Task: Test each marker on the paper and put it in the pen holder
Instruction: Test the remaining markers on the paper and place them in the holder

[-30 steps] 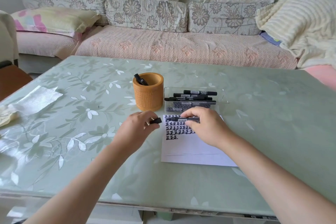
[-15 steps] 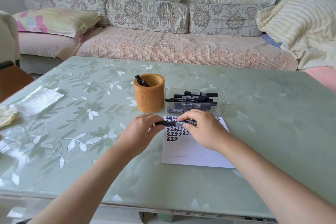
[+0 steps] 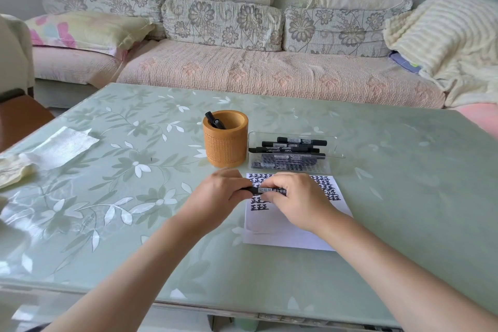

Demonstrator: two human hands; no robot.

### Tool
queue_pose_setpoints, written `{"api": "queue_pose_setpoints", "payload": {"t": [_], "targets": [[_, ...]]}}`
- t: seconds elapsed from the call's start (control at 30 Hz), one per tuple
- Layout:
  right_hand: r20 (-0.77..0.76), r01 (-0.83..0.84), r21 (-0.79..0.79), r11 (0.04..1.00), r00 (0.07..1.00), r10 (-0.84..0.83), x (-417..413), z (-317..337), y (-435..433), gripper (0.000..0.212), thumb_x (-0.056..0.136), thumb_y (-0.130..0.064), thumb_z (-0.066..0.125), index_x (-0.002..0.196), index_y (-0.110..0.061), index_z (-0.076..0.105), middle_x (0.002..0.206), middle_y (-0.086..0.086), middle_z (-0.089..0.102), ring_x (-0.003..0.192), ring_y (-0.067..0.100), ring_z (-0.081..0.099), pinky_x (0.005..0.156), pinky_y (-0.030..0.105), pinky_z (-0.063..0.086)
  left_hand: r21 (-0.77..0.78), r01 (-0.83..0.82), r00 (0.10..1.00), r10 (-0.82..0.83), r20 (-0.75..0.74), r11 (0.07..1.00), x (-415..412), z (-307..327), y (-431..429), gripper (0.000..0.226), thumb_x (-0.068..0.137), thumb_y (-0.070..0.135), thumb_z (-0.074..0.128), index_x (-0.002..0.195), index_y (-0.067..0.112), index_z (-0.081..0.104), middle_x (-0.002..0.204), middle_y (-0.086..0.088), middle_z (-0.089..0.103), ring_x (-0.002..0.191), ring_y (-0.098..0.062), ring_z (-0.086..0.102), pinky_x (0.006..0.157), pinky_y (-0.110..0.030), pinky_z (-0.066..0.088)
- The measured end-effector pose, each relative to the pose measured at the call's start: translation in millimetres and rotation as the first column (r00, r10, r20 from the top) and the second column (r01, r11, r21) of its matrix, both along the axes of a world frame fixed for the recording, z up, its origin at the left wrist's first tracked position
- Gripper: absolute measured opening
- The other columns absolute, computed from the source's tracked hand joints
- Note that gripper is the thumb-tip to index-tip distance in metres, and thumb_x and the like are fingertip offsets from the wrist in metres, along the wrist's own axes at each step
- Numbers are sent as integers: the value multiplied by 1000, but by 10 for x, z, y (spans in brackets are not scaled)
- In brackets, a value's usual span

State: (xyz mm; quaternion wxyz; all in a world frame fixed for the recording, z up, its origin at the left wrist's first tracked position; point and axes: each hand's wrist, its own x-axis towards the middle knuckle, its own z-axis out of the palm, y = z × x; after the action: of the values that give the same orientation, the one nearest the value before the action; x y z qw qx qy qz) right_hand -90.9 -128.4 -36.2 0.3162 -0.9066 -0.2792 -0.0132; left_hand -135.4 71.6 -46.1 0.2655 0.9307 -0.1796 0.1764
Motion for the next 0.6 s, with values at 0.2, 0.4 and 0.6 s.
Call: {"api": "queue_pose_setpoints", "payload": {"t": [0.2,0.4,0.6], "targets": [[-32,-70,-163,984,997,65,-22,31,45,19,96,-35,57,88,-20,65,73,0,60,73,23,53,69,37,45,-30,37,999,-37,-25,999,16,17,41,21,90,31,58,93,19,74,77,6,59,77,-9,52,68,-26,42],[-38,-88,-133,987,996,84,29,38,129,24,99,-24,53,121,-21,64,102,-2,54,92,17,54,81,32,41,-125,-31,993,17,-113,992,120,27,143,12,92,34,62,99,28,70,86,14,60,80,-2,55,70,-22,46],[-5,16,-40,999,1000,-16,212,151,172,25,98,-16,53,120,-19,64,100,-3,54,93,15,53,77,23,32,-53,-147,979,137,-154,988,206,-60,233,27,95,32,56,120,24,60,109,8,59,100,-11,53,82,-24,42]]}}
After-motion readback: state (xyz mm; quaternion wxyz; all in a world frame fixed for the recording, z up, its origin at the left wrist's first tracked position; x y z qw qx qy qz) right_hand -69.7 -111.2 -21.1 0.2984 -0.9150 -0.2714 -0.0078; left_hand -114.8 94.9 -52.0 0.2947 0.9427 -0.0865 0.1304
